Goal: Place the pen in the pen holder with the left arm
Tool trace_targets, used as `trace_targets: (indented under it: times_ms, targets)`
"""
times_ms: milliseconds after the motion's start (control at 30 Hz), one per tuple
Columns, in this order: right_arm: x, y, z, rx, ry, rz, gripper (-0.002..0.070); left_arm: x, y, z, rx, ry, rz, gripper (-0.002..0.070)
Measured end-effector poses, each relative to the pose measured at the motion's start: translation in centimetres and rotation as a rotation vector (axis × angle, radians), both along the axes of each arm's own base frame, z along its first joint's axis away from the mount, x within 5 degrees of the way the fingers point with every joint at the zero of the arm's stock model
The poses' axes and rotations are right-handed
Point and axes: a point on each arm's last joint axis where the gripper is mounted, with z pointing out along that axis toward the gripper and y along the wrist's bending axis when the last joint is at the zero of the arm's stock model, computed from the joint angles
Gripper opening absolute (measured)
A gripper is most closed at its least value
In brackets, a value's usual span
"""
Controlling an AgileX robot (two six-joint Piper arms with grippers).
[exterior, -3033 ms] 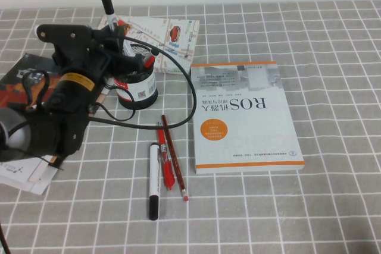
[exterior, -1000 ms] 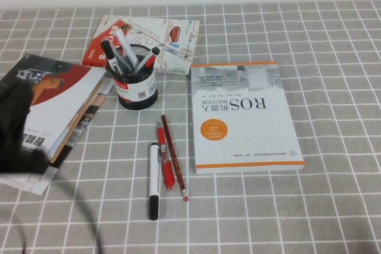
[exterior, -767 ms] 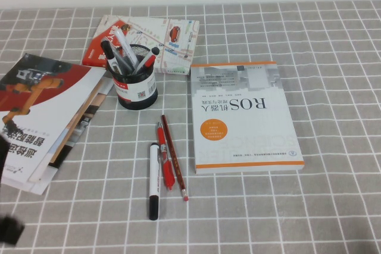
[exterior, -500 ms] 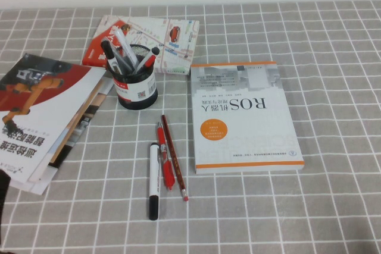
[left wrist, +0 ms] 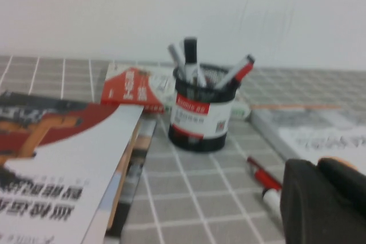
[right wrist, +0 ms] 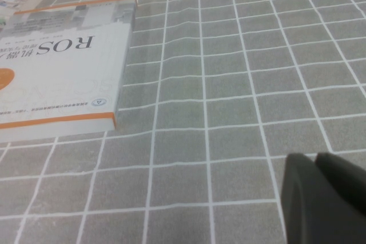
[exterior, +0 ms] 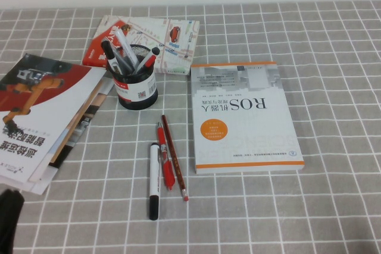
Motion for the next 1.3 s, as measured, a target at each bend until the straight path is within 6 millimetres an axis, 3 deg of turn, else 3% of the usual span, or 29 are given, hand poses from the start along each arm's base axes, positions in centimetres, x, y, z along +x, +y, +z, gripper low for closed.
trace_targets:
  times_ms: [167, 500, 800, 1300]
  targets:
    - [0.0, 0.0, 0.0, 0.0, 0.0, 0.0, -0.0015, -0.4, 0.5, -1.8, 0.023, 0.033, 0.049, 0.0]
    - [0.0, 0.0, 0.0, 0.0, 0.0, 0.0, -0.0015, -1.3, 1.8, -2.0, 0.014, 0.002, 0.24, 0.0]
    - [0.0, 0.0, 0.0, 0.0, 0.0, 0.0, -0.0015, -1.7, 1.9, -3.9, 0.103, 0.199, 0.233, 0.0]
    - [0.0, 0.0, 0.0, 0.0, 0.0, 0.0, -0.0015, -1.7, 1.9, -4.0, 0.113, 0.213, 0.233, 0.0]
